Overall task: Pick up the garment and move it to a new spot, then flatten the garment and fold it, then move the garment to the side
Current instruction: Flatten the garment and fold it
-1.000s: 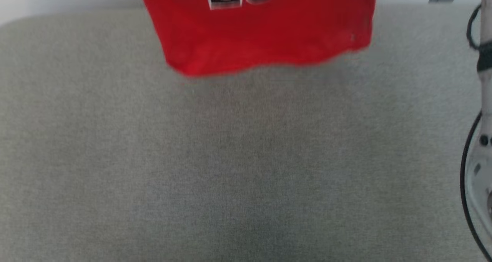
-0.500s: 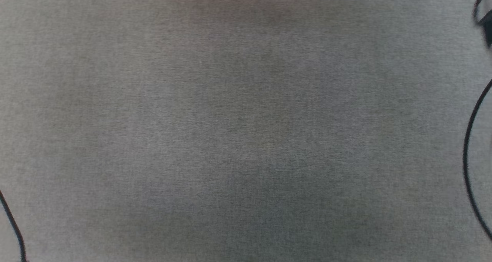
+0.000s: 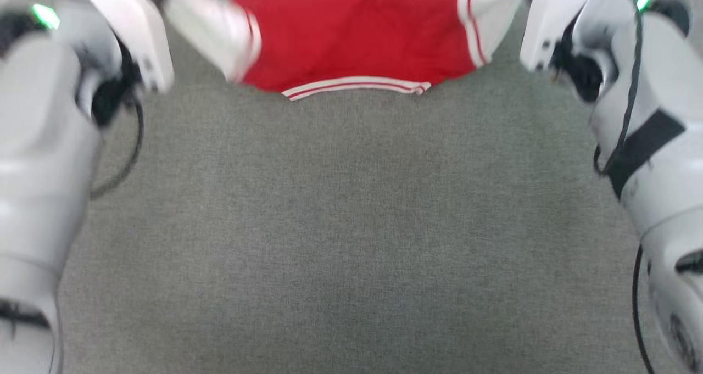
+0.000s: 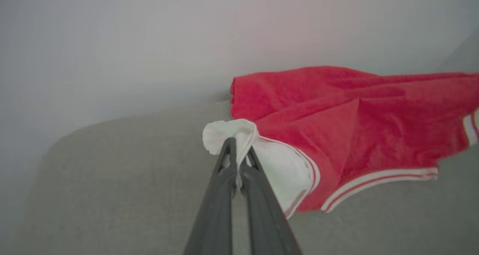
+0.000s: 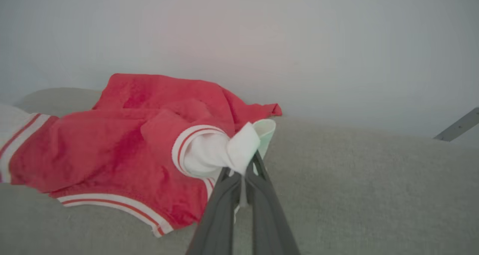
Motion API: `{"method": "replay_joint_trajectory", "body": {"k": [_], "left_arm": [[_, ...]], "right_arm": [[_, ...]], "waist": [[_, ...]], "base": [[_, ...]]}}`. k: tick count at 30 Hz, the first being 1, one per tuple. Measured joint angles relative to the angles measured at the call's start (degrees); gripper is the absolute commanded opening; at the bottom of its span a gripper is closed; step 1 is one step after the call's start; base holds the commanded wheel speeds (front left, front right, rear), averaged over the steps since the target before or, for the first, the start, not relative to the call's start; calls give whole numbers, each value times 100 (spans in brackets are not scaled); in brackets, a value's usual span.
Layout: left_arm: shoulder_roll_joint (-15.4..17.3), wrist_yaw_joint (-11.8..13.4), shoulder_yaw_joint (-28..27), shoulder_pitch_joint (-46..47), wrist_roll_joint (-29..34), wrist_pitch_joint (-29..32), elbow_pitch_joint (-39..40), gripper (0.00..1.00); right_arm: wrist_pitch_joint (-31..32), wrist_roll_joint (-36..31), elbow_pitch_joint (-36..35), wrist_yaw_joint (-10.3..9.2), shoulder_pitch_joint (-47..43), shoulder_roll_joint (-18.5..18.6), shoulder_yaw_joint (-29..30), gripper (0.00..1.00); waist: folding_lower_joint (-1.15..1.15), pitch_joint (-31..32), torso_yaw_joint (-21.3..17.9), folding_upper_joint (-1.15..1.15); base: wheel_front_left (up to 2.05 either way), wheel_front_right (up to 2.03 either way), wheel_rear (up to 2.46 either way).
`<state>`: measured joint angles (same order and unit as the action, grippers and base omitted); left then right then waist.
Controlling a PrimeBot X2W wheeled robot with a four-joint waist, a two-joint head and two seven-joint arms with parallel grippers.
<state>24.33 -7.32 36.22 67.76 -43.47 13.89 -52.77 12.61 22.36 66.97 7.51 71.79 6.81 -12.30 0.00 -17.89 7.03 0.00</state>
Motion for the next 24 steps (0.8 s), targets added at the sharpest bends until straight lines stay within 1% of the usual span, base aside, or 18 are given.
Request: {"method": "replay_joint_trajectory", "body": {"k": [2,3,4,6,8,11,15,19,22,24], "left_arm": [[178,-7,47,-403,-285,315,336,0],[296,-7,57,-593,-349,409,511,0],[296,-7,57,-593,-349,409,511,0],[493,-7,86,-1042,-465,657,880,0],[680,102,104,-1595,-613,871,1313,0],[1053,452,51,-2376,-803,1171,2137,0],[1578,1084,-85,-3495,-1121,1459,3479,0],[2116,1761,-285,-4464,-1422,1653,4798,0],[2381,2228,-375,-5095,-1649,1796,5610,0],[2577,2527,-397,-5458,-1708,1902,6068,0]], "right_arm": [[243,304,-326,0,-378,121,-189,0],[368,437,-513,0,-573,200,-293,0],[368,437,-513,0,-573,200,-293,0],[644,767,-947,0,-1031,401,-469,0],[940,1035,-1404,0,-1533,622,-657,0],[1381,1400,-2153,0,-2246,1026,-809,0],[1998,1723,-3129,-1,-3149,1492,-749,0],[2786,1855,-4154,0,-4017,1822,-544,0],[3423,1918,-4909,-1,-4668,1990,-232,0],[3876,1947,-5420,0,-5125,2038,-18,0]], "waist": [[0,130,-14,0],[0,191,-21,0],[0,191,-21,0],[0,314,-36,0],[0,435,-52,0],[0,594,-84,0],[0,736,-122,0],[0,815,-143,0],[0,835,-139,0],[0,845,-141,0]], "base": [[0,0,0],[0,0,0],[0,0,0],[0,0,0],[0,0,0],[0,0,0],[0,0,0],[0,0,0],[0,0,0],[0,0,0]]}}
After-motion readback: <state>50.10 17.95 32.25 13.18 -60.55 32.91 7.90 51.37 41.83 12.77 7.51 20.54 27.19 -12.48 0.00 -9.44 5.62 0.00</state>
